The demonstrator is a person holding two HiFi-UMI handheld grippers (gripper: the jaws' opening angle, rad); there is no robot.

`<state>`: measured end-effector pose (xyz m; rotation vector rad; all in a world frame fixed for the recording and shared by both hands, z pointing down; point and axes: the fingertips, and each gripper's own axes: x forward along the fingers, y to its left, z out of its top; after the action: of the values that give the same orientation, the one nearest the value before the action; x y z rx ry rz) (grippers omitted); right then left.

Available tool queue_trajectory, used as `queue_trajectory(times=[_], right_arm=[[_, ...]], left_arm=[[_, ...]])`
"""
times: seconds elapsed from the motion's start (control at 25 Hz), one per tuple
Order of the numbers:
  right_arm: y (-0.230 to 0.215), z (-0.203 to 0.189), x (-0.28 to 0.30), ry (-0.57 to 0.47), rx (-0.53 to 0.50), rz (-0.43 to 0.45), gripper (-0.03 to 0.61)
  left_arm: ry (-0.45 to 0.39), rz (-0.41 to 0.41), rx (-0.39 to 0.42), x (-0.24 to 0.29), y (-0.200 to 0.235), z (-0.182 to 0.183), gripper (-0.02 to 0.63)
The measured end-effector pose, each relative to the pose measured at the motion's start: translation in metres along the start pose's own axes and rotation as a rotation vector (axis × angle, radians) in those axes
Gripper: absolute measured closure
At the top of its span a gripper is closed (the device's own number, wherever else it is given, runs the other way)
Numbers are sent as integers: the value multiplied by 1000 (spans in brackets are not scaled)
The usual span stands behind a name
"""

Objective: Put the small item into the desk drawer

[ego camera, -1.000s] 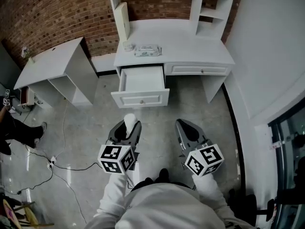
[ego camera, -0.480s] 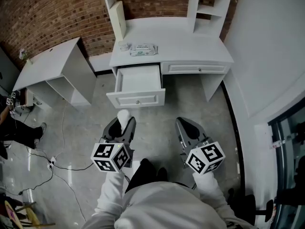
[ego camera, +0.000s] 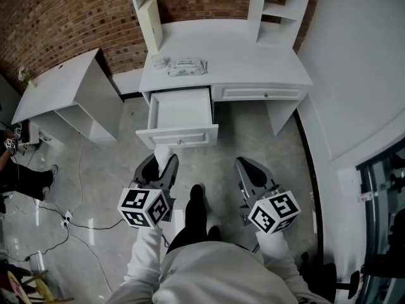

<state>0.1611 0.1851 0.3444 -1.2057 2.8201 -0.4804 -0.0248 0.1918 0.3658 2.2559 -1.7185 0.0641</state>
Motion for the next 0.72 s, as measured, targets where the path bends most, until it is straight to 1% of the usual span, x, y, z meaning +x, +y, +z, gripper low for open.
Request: queue_trajectory(times=[0.28,0.52,0.72], right_arm=[[-22,18,59,-16,-13,-8,551],[-42,37,122,-25,-44,-22,551],[-56,49,176,-22,-33,-27,551]], left_arm=[[-40,-20,-2,50,36,25,426],[-42,-27,-7,101,77,46,426],[-46,-30,2,141,113,65,426]])
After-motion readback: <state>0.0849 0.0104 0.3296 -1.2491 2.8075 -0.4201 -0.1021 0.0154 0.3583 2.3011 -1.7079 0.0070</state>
